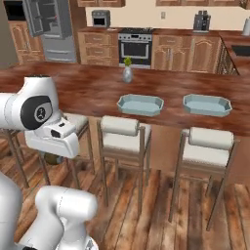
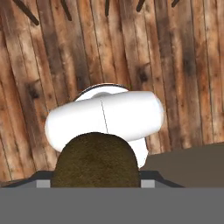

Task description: Place the cold items (kiwi and peach) from the fridge in one tupperware on the dining counter. Place the warm items (hot dog and kebab skewer) in the stove area in another tupperware.

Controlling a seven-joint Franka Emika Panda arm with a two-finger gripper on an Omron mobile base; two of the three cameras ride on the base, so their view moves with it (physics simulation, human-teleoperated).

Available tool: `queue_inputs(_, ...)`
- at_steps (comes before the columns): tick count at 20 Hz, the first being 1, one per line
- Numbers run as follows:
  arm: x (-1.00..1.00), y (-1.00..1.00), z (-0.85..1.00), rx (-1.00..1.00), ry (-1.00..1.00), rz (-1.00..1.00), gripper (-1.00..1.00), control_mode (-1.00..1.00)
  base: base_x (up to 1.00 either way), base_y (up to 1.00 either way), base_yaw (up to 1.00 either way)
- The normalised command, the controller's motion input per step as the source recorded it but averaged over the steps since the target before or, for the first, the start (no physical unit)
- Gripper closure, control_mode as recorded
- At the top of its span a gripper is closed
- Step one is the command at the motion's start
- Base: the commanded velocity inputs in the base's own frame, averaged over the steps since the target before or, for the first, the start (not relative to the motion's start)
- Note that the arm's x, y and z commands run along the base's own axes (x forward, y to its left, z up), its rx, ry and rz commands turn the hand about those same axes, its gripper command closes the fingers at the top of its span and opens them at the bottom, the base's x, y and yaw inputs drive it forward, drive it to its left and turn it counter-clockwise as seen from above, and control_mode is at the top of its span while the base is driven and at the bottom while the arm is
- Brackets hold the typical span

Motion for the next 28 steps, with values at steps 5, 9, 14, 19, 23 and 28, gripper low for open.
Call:
queue_inputs(5,0.00,0.00,0.00,0.00,0.00,0.00,1.00,1.00,0.67,-1.00,0.01)
queue_inputs(9,0.00,0.00,0.00,0.00,0.00,0.00,1.00,1.00,0.79,-0.91,-0.13)
queue_inputs(14,0.00,0.00,0.00,0.00,0.00,0.00,1.00,1.00,0.68,-0.07,0.08)
queue_inputs(19,0.00,0.00,0.00,0.00,0.00,0.00,1.00,1.00,0.40,0.30,0.11)
queue_inputs(23,0.00,0.00,0.00,0.00,0.00,0.00,1.00,1.00,0.39,0.25,0.11)
queue_inputs(28,0.00,0.00,0.00,0.00,0.00,0.00,1.00,1.00,0.62,0.13,0.19)
